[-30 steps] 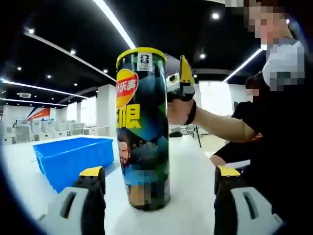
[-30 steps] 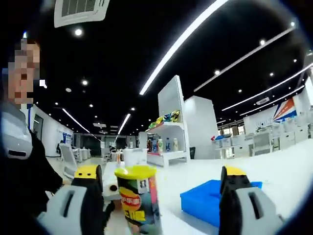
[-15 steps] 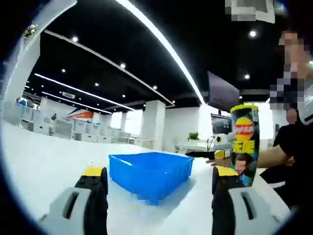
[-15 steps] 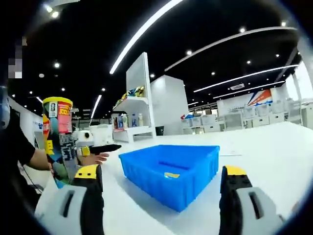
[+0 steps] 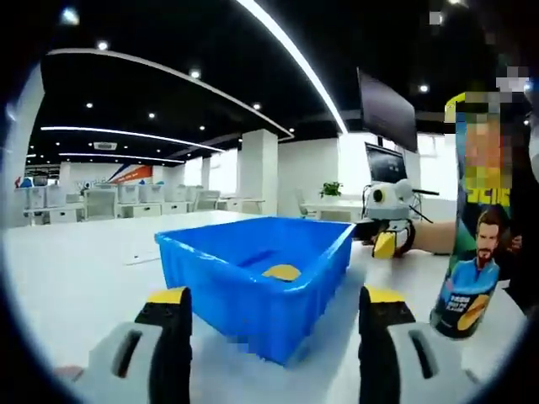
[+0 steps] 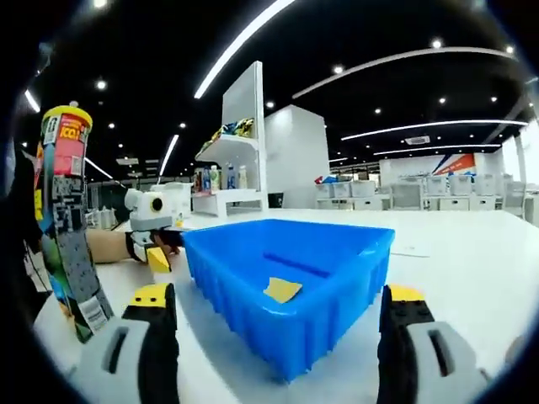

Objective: Open the lid of the chip container on the table, take out the chips, place them into the box in front of the container, and close the lid

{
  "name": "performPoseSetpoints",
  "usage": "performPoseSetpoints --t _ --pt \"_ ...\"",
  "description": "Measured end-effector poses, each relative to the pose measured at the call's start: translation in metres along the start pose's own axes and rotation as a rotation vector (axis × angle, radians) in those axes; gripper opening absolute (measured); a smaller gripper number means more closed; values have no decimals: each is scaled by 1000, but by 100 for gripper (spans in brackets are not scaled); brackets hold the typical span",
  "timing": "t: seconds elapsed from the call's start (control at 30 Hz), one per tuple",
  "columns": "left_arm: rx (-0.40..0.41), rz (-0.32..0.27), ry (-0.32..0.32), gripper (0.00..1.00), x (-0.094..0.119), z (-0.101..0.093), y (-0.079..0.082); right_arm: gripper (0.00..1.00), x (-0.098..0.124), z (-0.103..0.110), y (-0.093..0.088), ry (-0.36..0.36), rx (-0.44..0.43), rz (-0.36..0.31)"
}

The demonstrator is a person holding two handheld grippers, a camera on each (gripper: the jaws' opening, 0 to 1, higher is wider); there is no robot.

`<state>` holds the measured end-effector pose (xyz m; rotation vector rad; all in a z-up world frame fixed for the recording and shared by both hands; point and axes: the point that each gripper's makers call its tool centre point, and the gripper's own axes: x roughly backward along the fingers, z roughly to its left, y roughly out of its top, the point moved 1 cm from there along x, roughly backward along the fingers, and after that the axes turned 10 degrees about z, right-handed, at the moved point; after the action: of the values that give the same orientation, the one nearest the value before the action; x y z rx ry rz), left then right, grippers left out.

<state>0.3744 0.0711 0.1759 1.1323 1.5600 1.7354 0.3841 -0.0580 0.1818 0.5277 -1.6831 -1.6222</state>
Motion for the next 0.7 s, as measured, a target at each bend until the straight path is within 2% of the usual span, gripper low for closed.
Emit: performPoseSetpoints --t 0.03,0.07,0.1,0.23,0.3,0.33,0.37,0.4,0.43,0.47,0.5,0.53,0.57,0.6,0.7 --pt "-4 29 24 80 -3 12 -5 97 -2 0 0 2 -3 2" --pt "-8 38 29 79 -4 12 -7 97 -3 -1 0 -3 -11 3" --pt "-4 31 27 78 -4 12 -6 97 -3 -3 -1 -15 -40 10" --pt "27 14 58 72 -4 20 -3 96 -6 -17 -4 -37 -34 20" --pt "39 14 64 65 -3 21 -2 85 -8 -19 -9 -34 -22 52" --pt "34 19 81 63 -3 23 -3 71 -8 -21 -13 -37 -14 77" --pt "14 30 86 61 -7 30 -5 63 -8 -35 -10 -116 6 71" --pt "-12 40 110 61 -6 34 -6 61 -12 -29 -12 -73 -25 79" --pt "-15 48 117 59 -7 35 -6 57 -13 -32 -13 -81 -35 94" --pt "-6 59 142 59 -7 39 -6 48 -10 -36 -17 -103 -32 128" --pt "-5 62 149 57 -7 42 -6 42 -11 -40 -16 -118 -36 116" --pt "-18 64 179 51 -5 50 -6 37 -9 -41 -21 -116 44 161" --pt "6 81 205 44 -3 56 -9 31 -10 -42 -17 -130 3 137" --pt "-5 71 203 42 -3 61 -8 31 -14 -44 -15 -123 -10 127" --pt "0 73 200 42 -3 60 -9 31 -12 -44 -17 -126 1 135"
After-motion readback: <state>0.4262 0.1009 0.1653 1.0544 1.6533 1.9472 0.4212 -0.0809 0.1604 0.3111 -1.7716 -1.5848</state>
